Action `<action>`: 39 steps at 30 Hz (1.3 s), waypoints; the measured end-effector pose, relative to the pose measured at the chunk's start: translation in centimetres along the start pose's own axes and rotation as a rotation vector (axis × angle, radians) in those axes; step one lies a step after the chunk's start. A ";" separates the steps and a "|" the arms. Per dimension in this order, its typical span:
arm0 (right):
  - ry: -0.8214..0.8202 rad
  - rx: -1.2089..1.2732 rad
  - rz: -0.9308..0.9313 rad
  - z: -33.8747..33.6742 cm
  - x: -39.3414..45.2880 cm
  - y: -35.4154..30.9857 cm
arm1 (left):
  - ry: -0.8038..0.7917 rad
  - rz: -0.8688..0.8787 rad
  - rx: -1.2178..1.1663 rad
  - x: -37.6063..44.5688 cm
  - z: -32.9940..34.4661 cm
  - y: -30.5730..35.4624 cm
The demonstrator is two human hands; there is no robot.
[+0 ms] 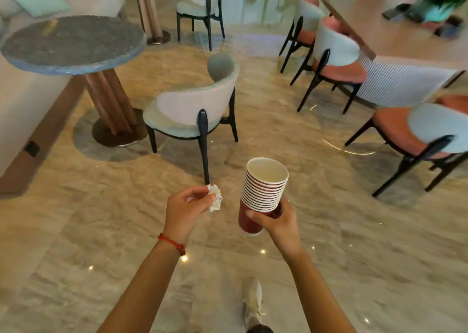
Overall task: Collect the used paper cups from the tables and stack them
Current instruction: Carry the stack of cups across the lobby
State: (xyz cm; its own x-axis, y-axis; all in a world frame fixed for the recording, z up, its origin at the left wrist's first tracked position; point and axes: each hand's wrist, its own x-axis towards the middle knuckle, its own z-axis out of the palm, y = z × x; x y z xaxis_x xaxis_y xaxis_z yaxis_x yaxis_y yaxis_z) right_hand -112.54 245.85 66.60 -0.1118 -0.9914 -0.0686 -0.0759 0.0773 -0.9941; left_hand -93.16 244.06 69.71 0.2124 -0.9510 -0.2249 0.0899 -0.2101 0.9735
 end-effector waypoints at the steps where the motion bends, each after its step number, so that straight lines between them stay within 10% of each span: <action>1: 0.009 0.001 0.003 -1.0 0.9 0.2 | -0.015 -0.003 0.002 0.8 1.4 -0.1; 17: 0.008 0.041 0.021 -16.1 21.5 -0.6 | -0.065 -0.053 0.009 16.0 23.1 2.6; 39: 0.079 0.034 0.029 -19.5 62.2 -2.7 | -0.138 -0.034 0.022 54.6 40.7 9.9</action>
State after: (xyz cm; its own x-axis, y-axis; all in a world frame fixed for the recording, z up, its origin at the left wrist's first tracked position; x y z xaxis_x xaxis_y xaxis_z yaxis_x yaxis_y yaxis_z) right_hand -138.63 186.09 66.62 -0.1917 -0.9772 -0.0917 -0.0383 0.1008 -0.9942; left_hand -120.28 180.80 68.70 0.0740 -0.9651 -0.2512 0.0732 -0.2460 0.9665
